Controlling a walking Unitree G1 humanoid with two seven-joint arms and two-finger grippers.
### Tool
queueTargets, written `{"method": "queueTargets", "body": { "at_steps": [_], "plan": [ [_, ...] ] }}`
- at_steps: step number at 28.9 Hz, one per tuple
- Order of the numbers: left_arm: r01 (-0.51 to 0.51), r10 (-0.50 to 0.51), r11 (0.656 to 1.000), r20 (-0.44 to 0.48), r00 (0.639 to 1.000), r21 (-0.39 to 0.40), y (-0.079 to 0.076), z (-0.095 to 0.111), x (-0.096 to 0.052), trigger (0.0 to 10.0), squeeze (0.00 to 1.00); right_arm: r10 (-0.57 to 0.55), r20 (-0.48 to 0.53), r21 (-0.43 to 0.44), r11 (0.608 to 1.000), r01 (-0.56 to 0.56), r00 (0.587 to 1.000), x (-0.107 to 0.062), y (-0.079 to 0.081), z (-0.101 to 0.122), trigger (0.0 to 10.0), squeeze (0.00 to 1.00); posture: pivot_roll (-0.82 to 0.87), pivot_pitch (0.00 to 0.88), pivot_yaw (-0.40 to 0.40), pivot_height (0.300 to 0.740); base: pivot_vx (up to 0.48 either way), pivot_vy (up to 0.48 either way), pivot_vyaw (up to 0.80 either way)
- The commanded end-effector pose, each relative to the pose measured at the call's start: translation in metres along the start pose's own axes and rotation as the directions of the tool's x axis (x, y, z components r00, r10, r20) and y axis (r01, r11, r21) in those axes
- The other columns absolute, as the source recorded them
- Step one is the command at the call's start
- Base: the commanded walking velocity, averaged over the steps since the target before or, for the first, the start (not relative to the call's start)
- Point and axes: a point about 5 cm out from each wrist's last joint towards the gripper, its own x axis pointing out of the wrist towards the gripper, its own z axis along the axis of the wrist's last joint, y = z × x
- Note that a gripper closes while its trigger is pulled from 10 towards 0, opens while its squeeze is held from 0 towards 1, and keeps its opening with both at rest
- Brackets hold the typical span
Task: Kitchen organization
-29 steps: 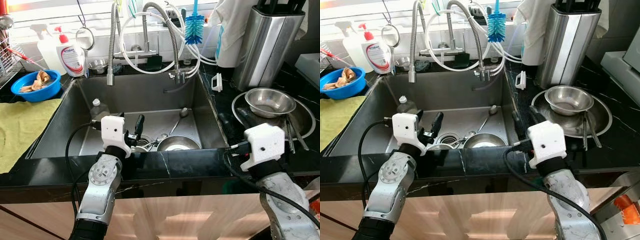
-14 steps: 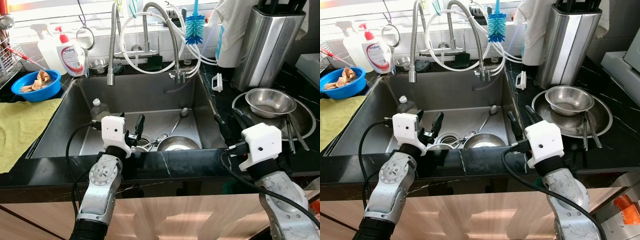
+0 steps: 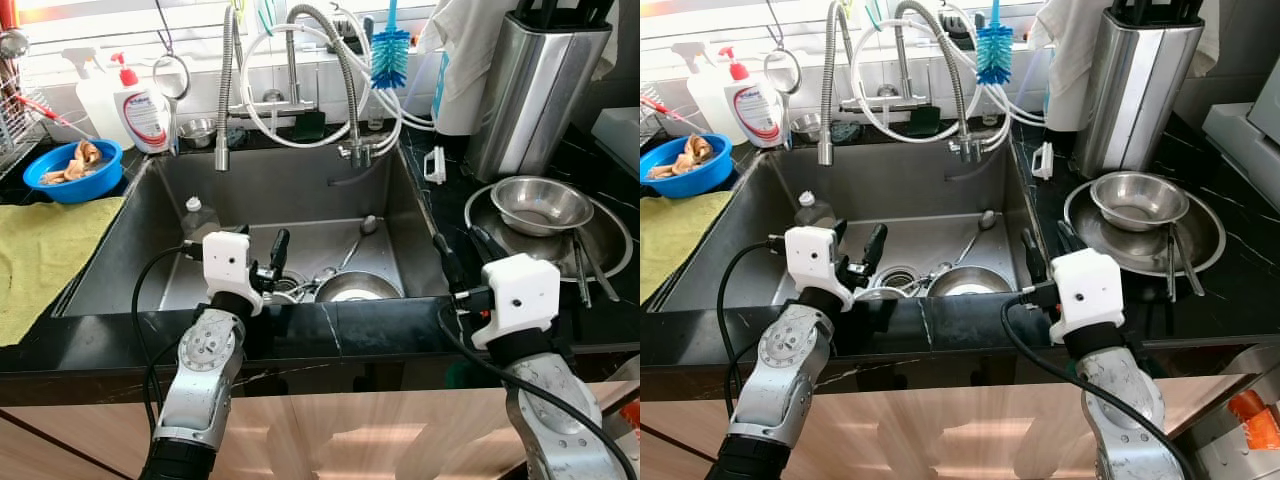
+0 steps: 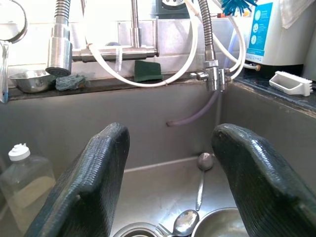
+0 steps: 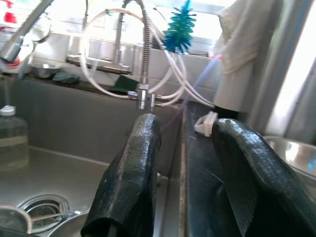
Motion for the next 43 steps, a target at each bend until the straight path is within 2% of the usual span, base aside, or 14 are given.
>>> {"method": "queueTargets", "body": {
  "at_steps": [1,4,8,9,13,14,19,29,43],
  "plan": [
    [-0.011,0.011,1.000,-0.015,1.000,-0.005,0.003,-0.003,-0.001,10.0,0.00,-0.032,0.018,-0.005,0.999,0.032,0.999,-0.002,-0.002,0.006,10.0,0.00,-0.15,0.000,0.068,0.740,0.000,0.000,0.00],
    [-0.010,0.010,1.000,-0.016,1.000,-0.004,0.003,-0.003,-0.001,10.0,0.00,-0.100,0.008,-0.009,0.995,0.100,0.995,-0.005,-0.009,0.005,10.0,0.00,-0.15,0.000,0.069,0.740,0.000,0.000,0.00],
    [-0.009,0.009,1.000,-0.017,1.000,-0.004,0.003,-0.003,-0.001,10.0,0.00,-0.117,0.001,-0.006,0.993,0.117,0.993,-0.006,-0.011,0.004,10.0,0.00,-0.15,0.000,0.069,0.740,0.000,0.000,0.00],
    [-0.009,0.009,1.000,-0.017,1.000,-0.005,0.003,-0.003,-0.001,10.0,0.00,-0.117,0.000,-0.002,0.993,0.117,0.993,-0.006,-0.012,0.003,10.0,0.13,-0.15,0.000,0.069,0.740,0.000,0.000,0.00],
    [-0.008,0.008,1.000,-0.018,1.000,-0.005,0.003,-0.004,-0.001,10.0,0.00,-0.116,0.000,-0.002,0.993,0.116,0.993,-0.006,-0.011,0.003,10.0,0.12,-0.15,0.000,0.069,0.740,0.000,0.000,0.00],
    [-0.008,0.008,1.000,-0.017,1.000,-0.006,0.003,-0.004,0.000,10.0,0.00,-0.116,0.003,-0.001,0.993,0.116,0.993,-0.004,-0.010,0.004,10.0,0.00,-0.15,0.000,0.069,0.740,0.000,0.000,0.00],
    [-0.012,0.011,1.000,-0.021,1.000,-0.011,0.003,-0.004,-0.001,10.0,0.00,-0.127,0.008,0.021,0.992,0.127,0.992,0.000,-0.008,0.005,10.0,0.00,-0.14,0.000,0.070,0.740,0.000,0.000,0.00],
    [-0.015,0.015,1.000,-0.024,1.000,-0.019,0.003,-0.004,-0.001,10.0,0.00,-0.131,0.025,0.063,0.990,0.129,0.991,0.004,-0.002,0.009,10.0,0.00,-0.14,0.000,0.069,0.740,0.000,0.451,0.00],
    [-0.009,0.009,1.000,-0.009,1.000,-0.010,0.002,-0.003,-0.001,10.0,0.00,-0.135,0.012,0.079,0.988,0.133,0.991,0.008,0.003,0.007,10.0,0.00,-0.14,0.000,0.068,0.740,0.000,0.054,-0.68]
  ]
}}
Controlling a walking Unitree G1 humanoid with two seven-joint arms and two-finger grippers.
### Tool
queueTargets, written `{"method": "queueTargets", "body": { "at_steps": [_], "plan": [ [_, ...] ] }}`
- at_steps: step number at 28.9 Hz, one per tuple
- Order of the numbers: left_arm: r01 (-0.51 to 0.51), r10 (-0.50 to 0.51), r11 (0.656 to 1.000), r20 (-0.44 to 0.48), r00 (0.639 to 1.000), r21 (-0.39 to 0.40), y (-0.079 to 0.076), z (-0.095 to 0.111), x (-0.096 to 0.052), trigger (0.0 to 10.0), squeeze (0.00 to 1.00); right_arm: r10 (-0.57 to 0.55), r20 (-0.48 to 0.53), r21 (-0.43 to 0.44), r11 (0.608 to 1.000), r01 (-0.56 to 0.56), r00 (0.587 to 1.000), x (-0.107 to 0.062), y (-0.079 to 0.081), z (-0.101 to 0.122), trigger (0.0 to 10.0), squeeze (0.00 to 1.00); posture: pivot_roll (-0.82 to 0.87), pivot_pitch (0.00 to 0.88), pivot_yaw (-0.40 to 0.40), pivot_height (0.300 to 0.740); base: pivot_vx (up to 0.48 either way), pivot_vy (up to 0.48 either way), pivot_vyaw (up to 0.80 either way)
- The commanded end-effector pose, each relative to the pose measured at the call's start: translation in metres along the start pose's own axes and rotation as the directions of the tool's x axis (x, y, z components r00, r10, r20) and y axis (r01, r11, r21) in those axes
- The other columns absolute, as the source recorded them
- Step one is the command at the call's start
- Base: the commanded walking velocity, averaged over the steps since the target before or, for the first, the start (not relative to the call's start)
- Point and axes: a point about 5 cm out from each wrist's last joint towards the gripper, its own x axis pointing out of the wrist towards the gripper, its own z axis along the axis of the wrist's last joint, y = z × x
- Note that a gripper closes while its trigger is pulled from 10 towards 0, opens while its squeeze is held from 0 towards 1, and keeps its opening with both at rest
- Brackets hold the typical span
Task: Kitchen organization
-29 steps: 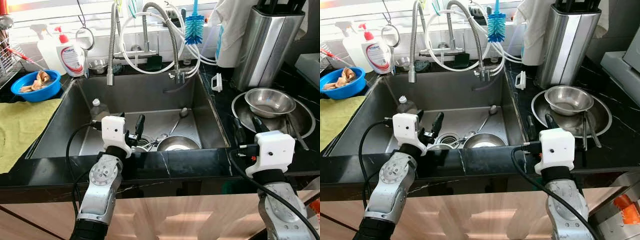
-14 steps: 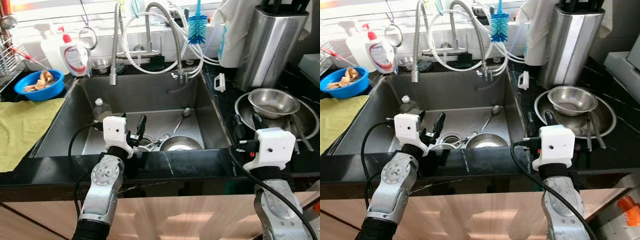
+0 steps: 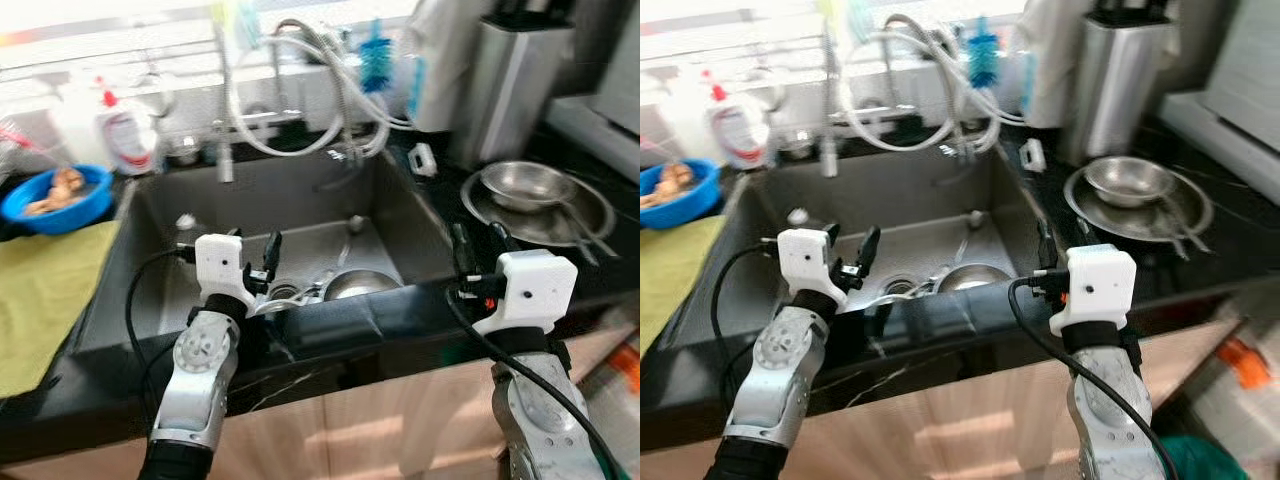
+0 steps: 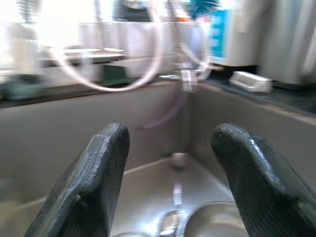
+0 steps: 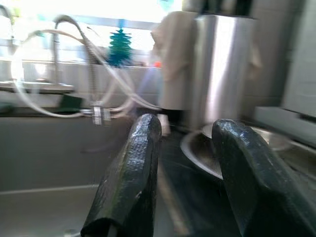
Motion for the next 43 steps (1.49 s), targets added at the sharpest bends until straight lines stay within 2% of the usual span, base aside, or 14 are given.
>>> {"method": "queueTargets", "body": {
  "at_steps": [1,9,12,43],
  "plan": [
    [0.000,0.000,1.000,0.007,1.000,0.006,0.0024,0.0010,0.0004,10.0,0.00,-0.003,-0.004,0.004,1.000,0.003,1.000,0.0015,0.0007,0.0004,10.0,0.00,-0.14,0.000,0.068,0.740,0.000,0.000,-0.50],
    [0.006,-0.006,1.000,0.008,1.000,0.008,0.0014,0.0013,0.0004,10.0,0.00,-0.016,0.015,-0.010,1.000,0.016,1.000,0.0015,0.0000,0.0023,10.0,0.00,-0.14,0.000,0.070,0.740,0.000,0.000,0.00],
    [0.008,-0.008,1.000,0.008,1.000,0.007,0.0009,0.0012,0.0007,10.0,0.00,-0.022,0.009,0.010,1.000,0.022,1.000,0.0017,0.0002,0.0017,10.0,0.00,-0.14,0.000,0.070,0.740,0.000,0.000,0.00],
    [0.008,-0.008,1.000,0.009,1.000,0.002,0.0012,0.0019,0.0011,10.0,0.00,-0.006,0.011,0.023,1.000,0.006,1.000,0.0046,0.0067,0.0029,10.0,0.00,-0.14,0.000,0.074,0.740,0.000,0.000,-0.67]
  ]
}}
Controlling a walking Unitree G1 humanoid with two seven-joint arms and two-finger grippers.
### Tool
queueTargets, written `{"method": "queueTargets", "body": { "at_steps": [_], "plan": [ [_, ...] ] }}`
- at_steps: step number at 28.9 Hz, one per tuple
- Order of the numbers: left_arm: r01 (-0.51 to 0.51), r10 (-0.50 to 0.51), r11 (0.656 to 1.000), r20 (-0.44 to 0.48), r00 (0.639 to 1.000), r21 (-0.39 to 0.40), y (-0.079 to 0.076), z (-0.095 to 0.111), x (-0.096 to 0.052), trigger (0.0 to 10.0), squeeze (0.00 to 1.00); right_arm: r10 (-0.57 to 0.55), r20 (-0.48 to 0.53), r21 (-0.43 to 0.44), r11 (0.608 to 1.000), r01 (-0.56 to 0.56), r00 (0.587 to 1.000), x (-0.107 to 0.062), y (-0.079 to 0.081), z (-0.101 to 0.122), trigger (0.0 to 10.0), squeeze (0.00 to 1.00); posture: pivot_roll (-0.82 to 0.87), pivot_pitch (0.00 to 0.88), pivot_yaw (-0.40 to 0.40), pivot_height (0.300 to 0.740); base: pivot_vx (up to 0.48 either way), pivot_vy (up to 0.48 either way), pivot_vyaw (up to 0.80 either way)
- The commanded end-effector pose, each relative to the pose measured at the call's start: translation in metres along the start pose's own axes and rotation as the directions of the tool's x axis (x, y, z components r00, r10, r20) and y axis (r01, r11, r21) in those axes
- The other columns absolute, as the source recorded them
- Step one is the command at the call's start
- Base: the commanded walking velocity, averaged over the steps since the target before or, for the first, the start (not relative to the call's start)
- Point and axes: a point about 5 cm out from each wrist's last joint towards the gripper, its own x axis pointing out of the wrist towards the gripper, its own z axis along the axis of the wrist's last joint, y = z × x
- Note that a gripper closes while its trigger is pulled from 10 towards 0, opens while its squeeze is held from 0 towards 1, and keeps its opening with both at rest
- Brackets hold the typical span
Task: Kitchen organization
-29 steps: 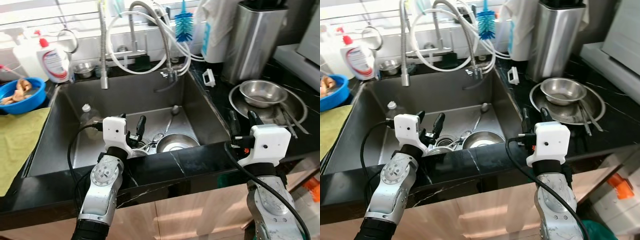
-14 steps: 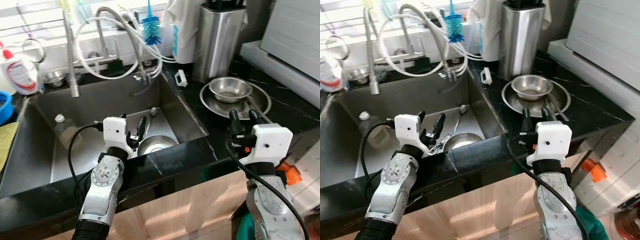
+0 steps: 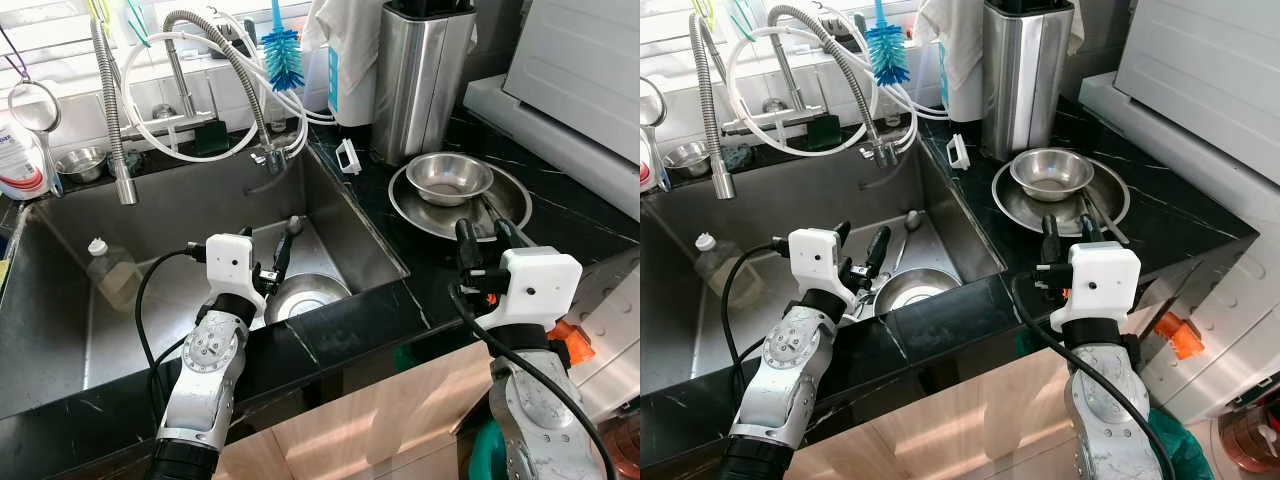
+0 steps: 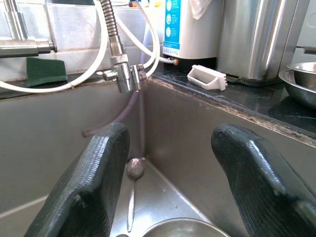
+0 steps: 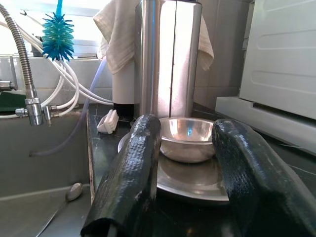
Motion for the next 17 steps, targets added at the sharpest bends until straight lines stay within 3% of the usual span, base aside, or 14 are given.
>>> {"method": "queueTargets", "body": {
  "at_steps": [1,4,15,17],
  "plan": [
    [-0.001,0.001,1.000,0.004,1.000,0.000,0.002,0.001,0.000,10.0,0.00,0.014,-0.004,0.003,1.000,-0.014,1.000,0.001,0.004,0.000,10.0,0.00,-0.14,0.000,0.073,0.740,0.000,0.000,-0.66],
    [-0.002,0.002,1.000,0.004,1.000,0.000,0.002,0.001,0.000,10.0,0.00,0.014,-0.001,0.001,1.000,-0.014,1.000,0.001,0.004,0.000,10.0,0.00,-0.14,0.000,0.072,0.740,0.000,0.000,-0.65],
    [-0.002,0.002,1.000,0.004,1.000,0.000,0.002,0.001,0.000,10.0,0.00,-0.039,-0.008,-0.006,0.999,0.039,0.999,-0.005,-0.003,-0.002,10.0,0.00,-0.14,0.000,0.073,0.740,0.000,0.000,0.00],
    [0.001,-0.001,1.000,0.003,1.000,0.000,0.002,0.001,0.001,10.0,0.00,-0.098,-0.032,-0.017,0.995,0.098,0.995,-0.010,-0.010,-0.006,10.0,0.00,-0.15,0.000,0.074,0.740,0.000,0.000,0.00]
  ]
}}
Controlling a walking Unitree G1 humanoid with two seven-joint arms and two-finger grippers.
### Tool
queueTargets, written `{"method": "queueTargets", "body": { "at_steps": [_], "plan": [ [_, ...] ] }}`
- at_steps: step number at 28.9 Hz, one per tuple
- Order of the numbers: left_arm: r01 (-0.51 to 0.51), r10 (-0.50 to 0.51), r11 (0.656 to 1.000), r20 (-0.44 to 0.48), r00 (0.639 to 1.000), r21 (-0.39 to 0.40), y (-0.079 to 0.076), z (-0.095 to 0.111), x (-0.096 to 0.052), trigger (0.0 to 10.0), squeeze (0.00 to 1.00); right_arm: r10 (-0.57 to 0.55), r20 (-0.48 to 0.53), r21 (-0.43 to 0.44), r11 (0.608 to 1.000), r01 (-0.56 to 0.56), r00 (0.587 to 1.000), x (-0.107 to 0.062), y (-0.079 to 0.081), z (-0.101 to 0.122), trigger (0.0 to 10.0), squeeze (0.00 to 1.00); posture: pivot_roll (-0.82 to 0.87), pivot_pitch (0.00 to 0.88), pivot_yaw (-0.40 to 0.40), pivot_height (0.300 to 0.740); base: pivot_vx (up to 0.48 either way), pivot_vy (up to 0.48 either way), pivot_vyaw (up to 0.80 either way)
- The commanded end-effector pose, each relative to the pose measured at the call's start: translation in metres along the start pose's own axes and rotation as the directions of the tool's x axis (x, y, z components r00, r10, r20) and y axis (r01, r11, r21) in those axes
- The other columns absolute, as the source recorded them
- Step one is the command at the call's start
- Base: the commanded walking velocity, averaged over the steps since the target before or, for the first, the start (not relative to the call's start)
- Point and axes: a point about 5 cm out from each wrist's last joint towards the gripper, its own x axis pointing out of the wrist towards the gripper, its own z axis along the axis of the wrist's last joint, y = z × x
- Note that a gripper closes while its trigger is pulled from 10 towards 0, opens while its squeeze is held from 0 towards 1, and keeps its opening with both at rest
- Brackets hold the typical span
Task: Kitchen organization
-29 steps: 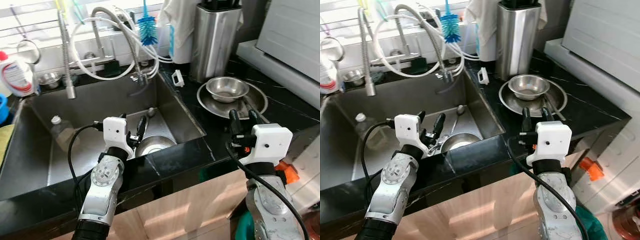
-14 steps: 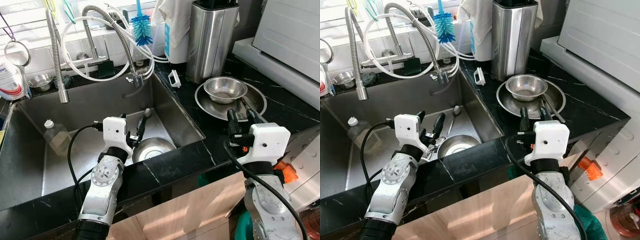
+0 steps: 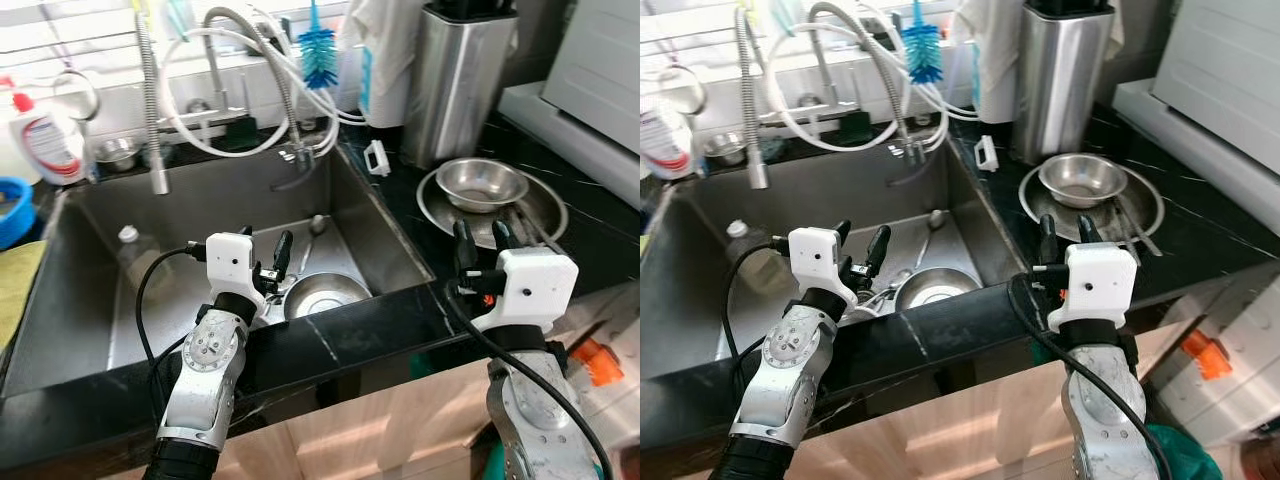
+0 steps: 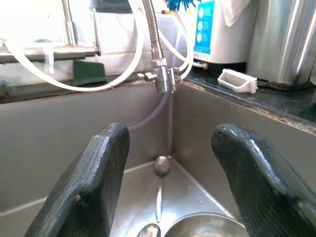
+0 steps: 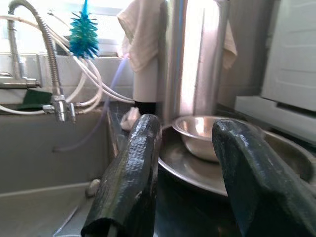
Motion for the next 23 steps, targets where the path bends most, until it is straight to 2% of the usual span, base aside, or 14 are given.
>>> {"method": "queueTargets", "body": {
  "at_steps": [1,3,9,13,17,21,23],
  "plan": [
    [-0.001,0.001,1.000,-0.001,1.000,0.001,0.003,0.000,0.000,10.0,0.00,-0.041,0.001,-0.003,0.999,0.041,0.999,-0.002,-0.005,0.001,10.0,0.00,-0.15,0.000,0.074,0.740,0.000,0.000,0.00],
    [0.002,-0.002,1.000,-0.001,1.000,0.001,0.002,0.000,0.000,10.0,0.00,-0.145,-0.045,-0.010,0.989,0.145,0.988,-0.007,-0.019,-0.007,10.0,0.00,-0.15,0.000,0.074,0.740,0.000,0.000,0.00],
    [0.005,-0.005,1.000,-0.002,1.000,0.001,0.002,-0.001,-0.001,10.0,0.00,-0.172,-0.054,-0.021,0.985,0.171,0.984,-0.011,-0.029,-0.011,10.0,0.00,-0.14,0.000,0.075,0.740,0.000,0.000,0.00],
    [0.006,-0.006,1.000,-0.001,1.000,0.003,0.002,0.000,0.000,10.0,0.00,-0.281,-0.100,0.006,0.959,0.283,0.954,-0.013,-0.044,-0.017,10.0,0.00,-0.14,0.000,0.076,0.740,0.000,0.000,0.00],
    [0.008,-0.008,1.000,0.000,1.000,0.003,0.002,0.000,0.000,10.0,0.00,-0.286,-0.112,0.028,0.956,0.291,0.952,-0.013,-0.045,-0.019,10.0,0.00,-0.14,0.000,0.076,0.740,0.000,0.000,0.00],
    [0.010,-0.010,1.000,0.002,1.000,0.003,0.001,0.000,0.000,10.0,0.00,-0.302,-0.153,0.132,0.937,0.322,0.941,-0.011,-0.045,-0.023,10.0,0.00,-0.14,0.000,0.077,0.740,0.000,0.000,0.00],
    [0.010,-0.010,1.000,0.002,1.000,0.004,0.001,0.000,0.000,10.0,0.00,-0.292,-0.163,0.155,0.936,0.317,0.942,-0.010,-0.044,-0.025,10.0,0.00,-0.14,0.000,0.077,0.740,0.000,0.000,0.00]
  ]
}}
